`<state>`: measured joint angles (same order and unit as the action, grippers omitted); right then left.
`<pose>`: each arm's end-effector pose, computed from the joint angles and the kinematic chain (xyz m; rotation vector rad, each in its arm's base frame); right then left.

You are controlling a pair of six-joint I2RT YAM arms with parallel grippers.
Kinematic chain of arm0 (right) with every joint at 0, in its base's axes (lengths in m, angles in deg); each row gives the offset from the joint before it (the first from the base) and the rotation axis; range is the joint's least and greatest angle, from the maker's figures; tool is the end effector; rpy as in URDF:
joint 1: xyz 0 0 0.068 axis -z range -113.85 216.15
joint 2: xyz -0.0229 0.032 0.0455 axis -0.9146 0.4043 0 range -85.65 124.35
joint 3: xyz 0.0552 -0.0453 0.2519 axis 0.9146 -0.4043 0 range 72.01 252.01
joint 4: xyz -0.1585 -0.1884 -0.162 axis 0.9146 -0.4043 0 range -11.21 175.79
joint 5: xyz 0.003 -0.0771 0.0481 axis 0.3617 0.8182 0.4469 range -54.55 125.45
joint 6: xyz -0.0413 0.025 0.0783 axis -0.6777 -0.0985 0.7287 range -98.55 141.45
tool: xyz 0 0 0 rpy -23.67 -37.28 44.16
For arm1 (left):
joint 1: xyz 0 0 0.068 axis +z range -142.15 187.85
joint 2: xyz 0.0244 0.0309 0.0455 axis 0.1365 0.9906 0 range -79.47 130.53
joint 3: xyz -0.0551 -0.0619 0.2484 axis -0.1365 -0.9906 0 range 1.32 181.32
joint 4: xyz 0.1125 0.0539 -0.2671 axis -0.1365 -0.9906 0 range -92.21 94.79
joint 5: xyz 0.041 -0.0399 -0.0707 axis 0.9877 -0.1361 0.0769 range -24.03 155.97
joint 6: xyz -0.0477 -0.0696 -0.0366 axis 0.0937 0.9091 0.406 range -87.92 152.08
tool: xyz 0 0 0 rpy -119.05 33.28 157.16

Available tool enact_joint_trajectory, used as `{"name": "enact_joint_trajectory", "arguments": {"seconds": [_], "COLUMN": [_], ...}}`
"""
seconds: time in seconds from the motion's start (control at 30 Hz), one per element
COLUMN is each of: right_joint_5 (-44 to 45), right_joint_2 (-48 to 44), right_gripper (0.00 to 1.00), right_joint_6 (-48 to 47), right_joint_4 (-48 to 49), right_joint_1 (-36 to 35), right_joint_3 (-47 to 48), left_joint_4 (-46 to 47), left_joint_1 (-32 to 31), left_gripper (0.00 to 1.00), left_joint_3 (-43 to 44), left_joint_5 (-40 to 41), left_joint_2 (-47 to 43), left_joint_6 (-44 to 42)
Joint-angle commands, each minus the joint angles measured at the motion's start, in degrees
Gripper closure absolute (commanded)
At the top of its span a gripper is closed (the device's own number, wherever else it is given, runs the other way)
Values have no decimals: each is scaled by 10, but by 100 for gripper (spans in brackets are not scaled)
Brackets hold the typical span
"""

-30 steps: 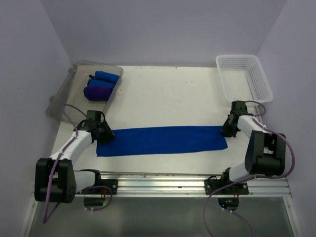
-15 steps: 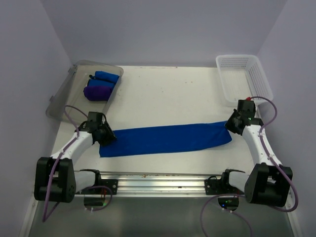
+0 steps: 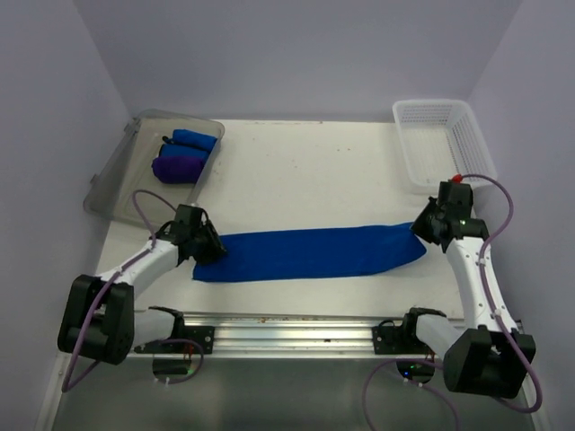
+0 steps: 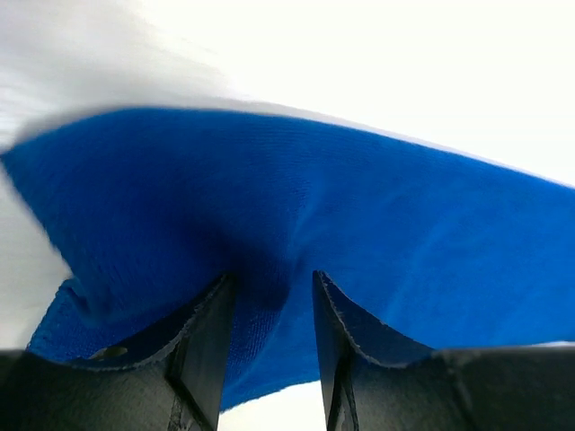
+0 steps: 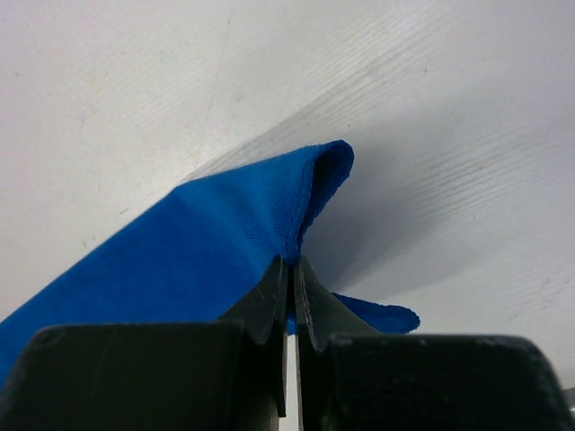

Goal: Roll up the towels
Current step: Fold the towel

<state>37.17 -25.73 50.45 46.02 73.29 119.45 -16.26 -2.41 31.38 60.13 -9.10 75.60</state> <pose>0.2734 -0.0368 0.2063 0.7832 2.3599 0.1246 0.2568 -0.0551 0.0788 -0.7414 2.6049 -0.4359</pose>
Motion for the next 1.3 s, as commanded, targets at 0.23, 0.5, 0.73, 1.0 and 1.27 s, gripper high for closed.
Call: {"name": "enact_joint_trajectory", "arguments": {"seconds": [0.23,0.5,0.73,1.0,1.27], "right_joint_5": [21,1,-15,28,71], "right_joint_2": [-25,-38,-32,-21,26], "right_gripper": [100,100,100,100,100], "right_joint_6": [-2,-29,-10,59,98], "right_joint_4": [-51,-94,-97,-61,-23], "right_joint_1": [0,-10,-76,-239,-349], "right_joint_3": [103,182,210,182,168], "left_joint_4": [134,3,-79,-77,9], "left_joint_1": [-256,-271,-216,-169,-217], "left_gripper": [58,57,55,56,59], "left_joint_3": [61,149,136,103,119], "left_joint_5": [-8,88,114,91,61], "left_joint_2": [168,146,34,13,43], "left_joint_6": [143,95,57,21,17]}}
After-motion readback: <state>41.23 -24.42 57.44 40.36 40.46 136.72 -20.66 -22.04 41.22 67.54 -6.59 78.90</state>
